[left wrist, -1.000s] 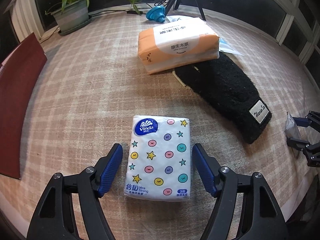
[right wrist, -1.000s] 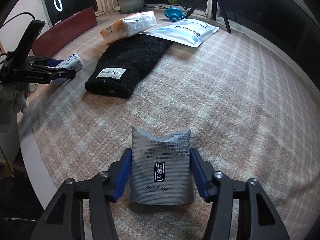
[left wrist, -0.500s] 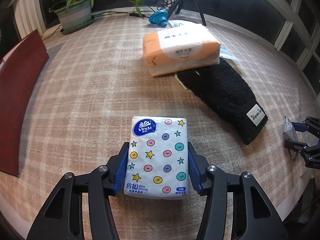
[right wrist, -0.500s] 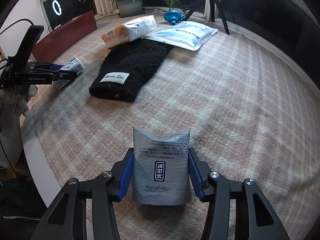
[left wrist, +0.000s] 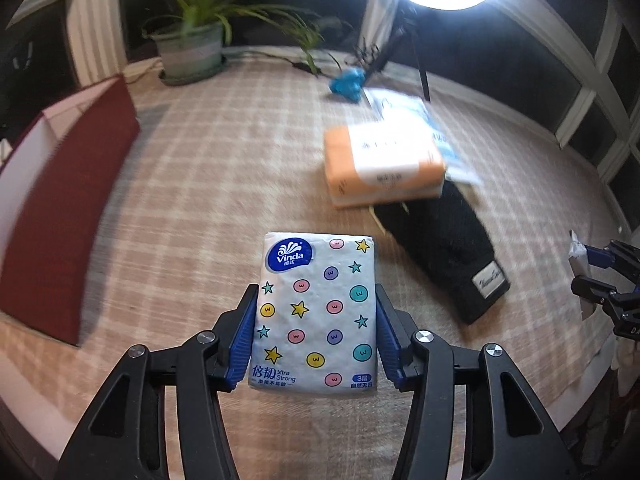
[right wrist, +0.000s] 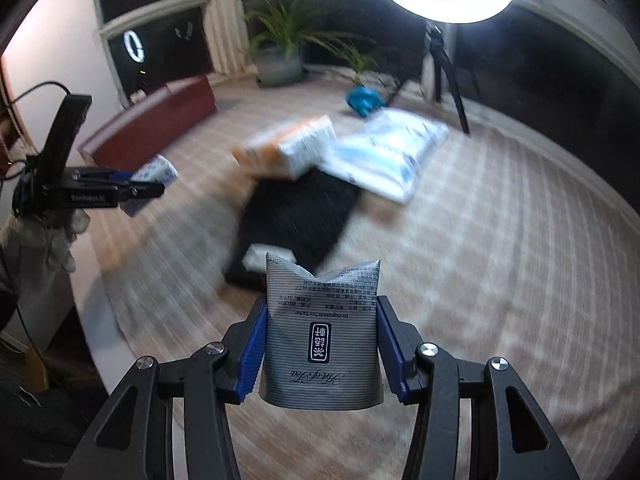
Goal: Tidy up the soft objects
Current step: 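Carry the tissue pack and grey sachet with both tools over the box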
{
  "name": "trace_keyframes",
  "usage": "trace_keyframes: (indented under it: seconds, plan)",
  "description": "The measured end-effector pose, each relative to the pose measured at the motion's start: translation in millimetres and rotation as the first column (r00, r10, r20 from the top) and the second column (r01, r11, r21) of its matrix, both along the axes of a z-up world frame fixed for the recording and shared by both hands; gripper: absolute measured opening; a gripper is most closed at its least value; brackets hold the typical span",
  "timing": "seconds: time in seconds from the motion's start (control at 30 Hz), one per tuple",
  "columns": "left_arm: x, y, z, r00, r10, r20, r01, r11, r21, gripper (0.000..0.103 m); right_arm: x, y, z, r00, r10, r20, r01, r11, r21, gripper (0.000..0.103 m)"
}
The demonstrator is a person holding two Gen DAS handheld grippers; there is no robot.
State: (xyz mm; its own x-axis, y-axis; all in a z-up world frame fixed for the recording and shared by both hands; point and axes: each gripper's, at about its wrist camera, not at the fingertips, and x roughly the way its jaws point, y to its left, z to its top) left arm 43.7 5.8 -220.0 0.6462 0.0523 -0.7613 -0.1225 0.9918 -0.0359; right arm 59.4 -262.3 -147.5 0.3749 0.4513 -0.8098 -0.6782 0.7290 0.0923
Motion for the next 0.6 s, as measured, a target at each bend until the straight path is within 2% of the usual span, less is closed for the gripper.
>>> trace_keyframes:
  seconds: [0.2, 0.33, 0.6]
  plan:
    - [-23.4, 32.7, 36.2, 0.995, 0.074, 0.060, -0.072, 0.997, -0.032, 0.052, 18.7, 45.4, 42.0, 0.996, 0.085, 0.028, -0.087, 0.993, 0.080, 0.047]
    - [-38.0, 62.4, 57.2, 0.990, 0.105, 0.091, -0.104, 0.994, -0.021, 0.052, 23.7, 86.3, 64.7, 0.987, 0.148, 0.064, -0.154, 0.982, 0.105, 0.047]
    - [-57.9, 136.2, 85.5, 0.980, 0.157, 0.125, -0.159, 0.987, 0.004, 0.052, 38.4, 194.6, 102.1, 0.964, 0.233, 0.125, -0.249, 0.959, 0.134, 0.047]
